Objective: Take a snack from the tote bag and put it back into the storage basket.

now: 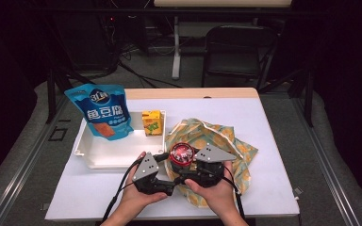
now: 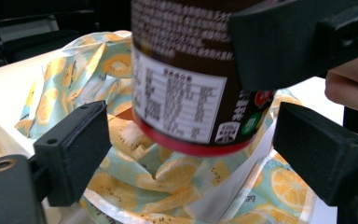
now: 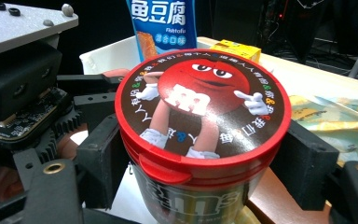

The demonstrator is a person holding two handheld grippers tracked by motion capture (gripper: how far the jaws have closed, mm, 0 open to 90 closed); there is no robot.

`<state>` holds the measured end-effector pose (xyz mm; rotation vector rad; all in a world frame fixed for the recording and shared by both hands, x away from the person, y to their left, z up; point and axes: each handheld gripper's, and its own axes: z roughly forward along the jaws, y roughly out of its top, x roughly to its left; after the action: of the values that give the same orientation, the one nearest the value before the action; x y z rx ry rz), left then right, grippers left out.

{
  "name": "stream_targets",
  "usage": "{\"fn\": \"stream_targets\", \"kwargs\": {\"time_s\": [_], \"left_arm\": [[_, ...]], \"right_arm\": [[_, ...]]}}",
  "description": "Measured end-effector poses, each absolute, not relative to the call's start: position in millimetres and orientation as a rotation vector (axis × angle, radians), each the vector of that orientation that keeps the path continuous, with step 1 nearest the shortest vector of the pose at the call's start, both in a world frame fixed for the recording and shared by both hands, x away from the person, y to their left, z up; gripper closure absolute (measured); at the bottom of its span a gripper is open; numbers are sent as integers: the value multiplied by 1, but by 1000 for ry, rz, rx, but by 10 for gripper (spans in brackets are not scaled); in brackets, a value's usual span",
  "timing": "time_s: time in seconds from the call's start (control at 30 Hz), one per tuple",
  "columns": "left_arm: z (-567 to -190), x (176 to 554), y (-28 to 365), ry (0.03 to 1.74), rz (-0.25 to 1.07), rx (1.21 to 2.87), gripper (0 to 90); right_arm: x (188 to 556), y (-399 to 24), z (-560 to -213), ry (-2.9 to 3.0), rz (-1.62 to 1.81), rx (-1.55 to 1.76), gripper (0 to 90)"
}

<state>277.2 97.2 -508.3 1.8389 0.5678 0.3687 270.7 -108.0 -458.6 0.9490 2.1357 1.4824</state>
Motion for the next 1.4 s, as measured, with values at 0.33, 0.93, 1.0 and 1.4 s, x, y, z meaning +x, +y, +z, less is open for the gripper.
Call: {"fn": "stream_targets", "kwargs": {"time_s": [0.33,0.93,1.0,1.4], "left_arm": [[-507,274,96,540,408,1826,225],[-505,273,99,518,443,1819,255],[-506,274,100,527,429,1816,257],[-505,291,135,643,460,1737,258]], "right_arm": [[269,-101,-461,2163,1495,936,256],[267,-93,-463,2195,1505,913,252],[268,-93,-462,2202,1517,904,243],[269,-113,-450,2117,1640,889,151]]}}
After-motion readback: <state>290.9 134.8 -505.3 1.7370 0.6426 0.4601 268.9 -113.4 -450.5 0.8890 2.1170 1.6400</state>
